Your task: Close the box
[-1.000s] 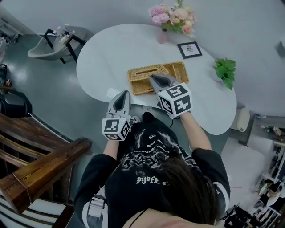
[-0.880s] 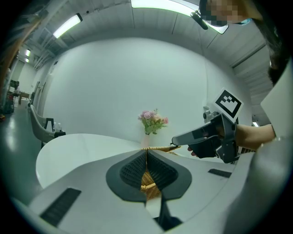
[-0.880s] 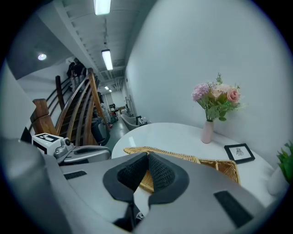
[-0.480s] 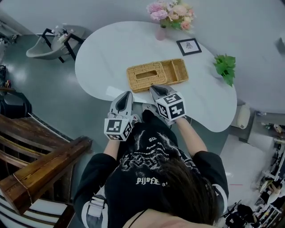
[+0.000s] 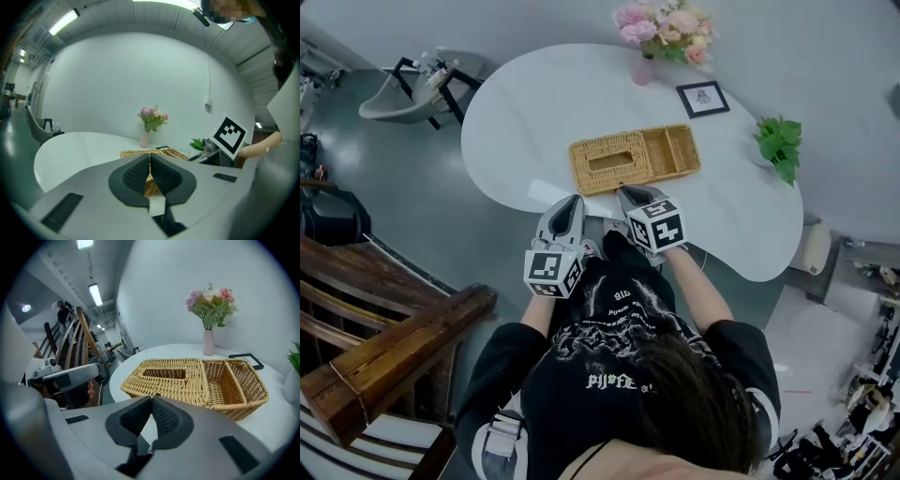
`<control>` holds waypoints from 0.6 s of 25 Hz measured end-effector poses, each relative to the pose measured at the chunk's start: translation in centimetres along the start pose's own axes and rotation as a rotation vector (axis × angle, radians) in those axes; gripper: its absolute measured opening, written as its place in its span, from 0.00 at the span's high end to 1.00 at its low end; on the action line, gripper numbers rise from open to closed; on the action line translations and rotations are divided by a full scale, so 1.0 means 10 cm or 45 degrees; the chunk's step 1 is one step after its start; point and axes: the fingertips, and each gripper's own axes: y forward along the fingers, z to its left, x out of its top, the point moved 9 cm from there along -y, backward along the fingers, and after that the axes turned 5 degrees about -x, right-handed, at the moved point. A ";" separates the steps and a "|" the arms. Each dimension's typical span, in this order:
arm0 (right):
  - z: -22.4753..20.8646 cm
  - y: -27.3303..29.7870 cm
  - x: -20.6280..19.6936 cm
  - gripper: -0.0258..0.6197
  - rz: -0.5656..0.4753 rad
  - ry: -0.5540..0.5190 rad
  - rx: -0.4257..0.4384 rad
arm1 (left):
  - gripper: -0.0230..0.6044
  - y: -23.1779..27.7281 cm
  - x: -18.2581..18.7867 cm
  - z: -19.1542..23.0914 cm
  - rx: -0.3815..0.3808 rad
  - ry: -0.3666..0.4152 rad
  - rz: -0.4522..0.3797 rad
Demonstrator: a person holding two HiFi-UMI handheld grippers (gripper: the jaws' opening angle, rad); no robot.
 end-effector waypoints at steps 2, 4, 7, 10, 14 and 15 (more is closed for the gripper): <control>-0.01 0.00 0.00 0.90 -0.003 0.018 0.027 | 0.92 0.01 0.01 0.00 0.002 0.000 0.002; -0.03 -0.04 0.02 0.87 0.000 0.040 0.072 | 0.92 0.03 0.03 0.00 0.000 -0.001 -0.001; -0.04 -0.15 0.09 0.72 -0.009 0.070 0.155 | 0.92 0.08 0.08 0.01 -0.005 -0.001 -0.008; -0.06 -0.30 0.23 0.71 -0.104 0.077 0.173 | 0.92 0.14 0.13 0.03 0.006 -0.013 -0.016; -0.12 -0.46 0.51 0.70 -0.326 0.062 0.108 | 0.92 0.22 0.22 0.04 0.024 -0.006 -0.032; -0.14 -0.49 0.57 0.69 -0.393 0.047 0.079 | 0.92 0.24 0.25 0.03 0.027 0.004 -0.043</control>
